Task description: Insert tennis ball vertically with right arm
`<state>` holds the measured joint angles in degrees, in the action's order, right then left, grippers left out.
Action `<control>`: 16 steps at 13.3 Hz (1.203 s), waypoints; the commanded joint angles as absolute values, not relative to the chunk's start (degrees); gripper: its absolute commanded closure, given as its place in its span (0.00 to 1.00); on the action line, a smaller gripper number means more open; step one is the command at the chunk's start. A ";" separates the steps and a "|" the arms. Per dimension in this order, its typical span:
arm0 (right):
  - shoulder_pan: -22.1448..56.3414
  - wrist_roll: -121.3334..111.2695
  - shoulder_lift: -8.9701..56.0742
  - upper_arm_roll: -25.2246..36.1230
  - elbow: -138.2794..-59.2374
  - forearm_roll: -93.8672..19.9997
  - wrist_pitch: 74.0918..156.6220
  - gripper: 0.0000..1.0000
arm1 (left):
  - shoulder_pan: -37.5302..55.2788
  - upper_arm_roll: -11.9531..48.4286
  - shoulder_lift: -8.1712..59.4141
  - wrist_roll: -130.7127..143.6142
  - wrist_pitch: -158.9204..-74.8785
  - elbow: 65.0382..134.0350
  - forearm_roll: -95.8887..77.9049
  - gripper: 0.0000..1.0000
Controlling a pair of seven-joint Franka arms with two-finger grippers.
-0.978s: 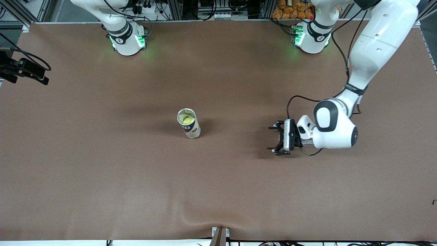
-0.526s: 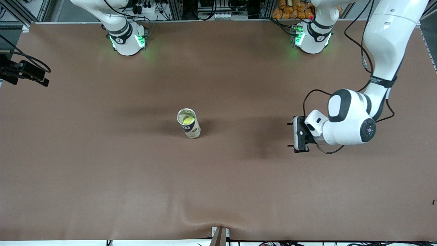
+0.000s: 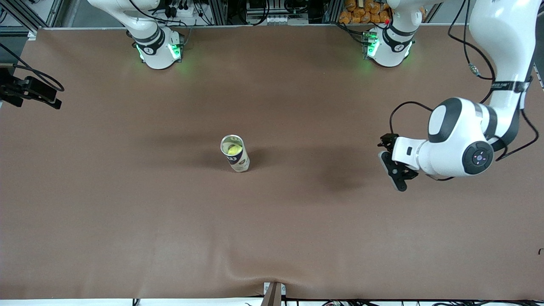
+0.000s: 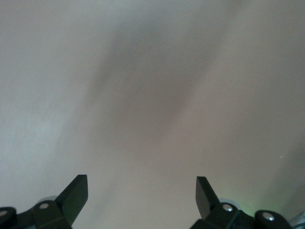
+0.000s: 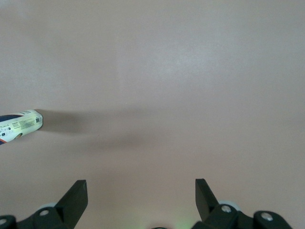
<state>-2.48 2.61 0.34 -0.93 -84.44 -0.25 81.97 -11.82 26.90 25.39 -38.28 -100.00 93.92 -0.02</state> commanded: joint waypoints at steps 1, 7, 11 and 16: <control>-2.72 2.64 1.05 -1.14 -84.02 -1.14 82.09 0.00 | -11.78 26.89 25.05 -28.25 -94.86 90.11 3.51 0.00; -2.99 2.46 0.88 -1.23 -83.94 -1.23 81.65 0.00 | -11.43 27.25 22.33 -0.92 -90.27 87.80 3.69 0.00; -2.90 2.46 0.88 -1.14 -83.94 -1.23 81.74 0.00 | -11.95 27.16 20.92 5.80 -89.91 87.80 3.60 0.00; -3.34 2.20 0.79 -1.14 -83.94 -1.23 81.30 0.00 | -12.13 26.81 20.83 6.68 -90.09 86.58 3.52 0.00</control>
